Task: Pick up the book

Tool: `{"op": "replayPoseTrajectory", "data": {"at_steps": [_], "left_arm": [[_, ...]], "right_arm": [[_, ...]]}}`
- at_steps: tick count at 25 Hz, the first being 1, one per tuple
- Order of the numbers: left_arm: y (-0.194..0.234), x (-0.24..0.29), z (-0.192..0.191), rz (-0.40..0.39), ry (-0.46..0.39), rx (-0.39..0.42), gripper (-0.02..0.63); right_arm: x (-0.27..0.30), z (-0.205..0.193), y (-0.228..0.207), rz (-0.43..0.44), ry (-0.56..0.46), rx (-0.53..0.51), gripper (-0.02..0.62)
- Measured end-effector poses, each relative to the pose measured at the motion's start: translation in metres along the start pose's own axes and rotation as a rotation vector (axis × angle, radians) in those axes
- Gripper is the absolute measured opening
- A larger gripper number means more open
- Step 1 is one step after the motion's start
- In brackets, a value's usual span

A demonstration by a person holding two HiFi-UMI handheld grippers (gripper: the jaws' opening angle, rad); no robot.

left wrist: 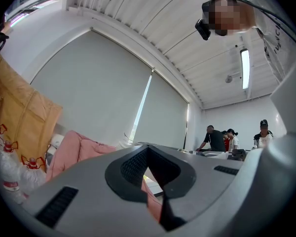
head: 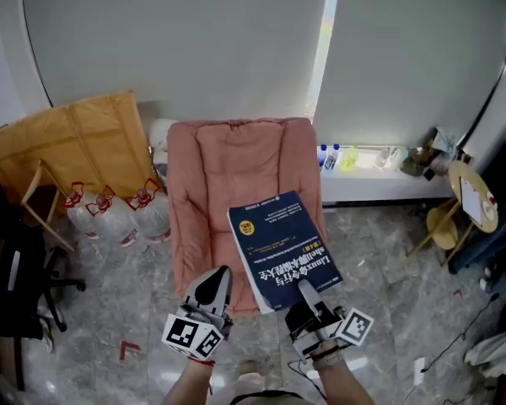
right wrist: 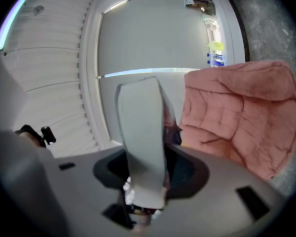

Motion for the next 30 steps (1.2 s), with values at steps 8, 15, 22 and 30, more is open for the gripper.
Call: {"op": "replayPoseTrajectory", "data": {"at_steps": [8,15,22,30], "left_arm": [[0.0026,0.0016,0.0003,0.002,0.001,-0.004,0.009],[0.0037,0.0034,0.0011,0.014,0.001,-0.005,0.009],[0.0004,0.0043,0.0002,0.01,0.001,-0.013,0.009],[0.0024,0.0034,0.0006,0.002,0.007,-0.014,0.009]], "right_arm": [[0.0,0.0017,-0.0036,-0.012,-0.013,0.005,0.181],[-0.0001,0.0061,-0.0042,-0.01,-0.022,0.009,0.181],[-0.003,0.0065,-0.0022,-0.007,-0.021,0.007,0.181],[-0.0015,0.0056,-0.003,-0.011,-0.026,0.01,0.181]]}}
Point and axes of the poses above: the fingertips, and each gripper's own axes: x forward along the fingers, y to its left, z out of its top, the point moved 7 cm from there along -x, backward along the fingers, and after that the axes turned 2 degrees about -z, right-handed, at the moved point
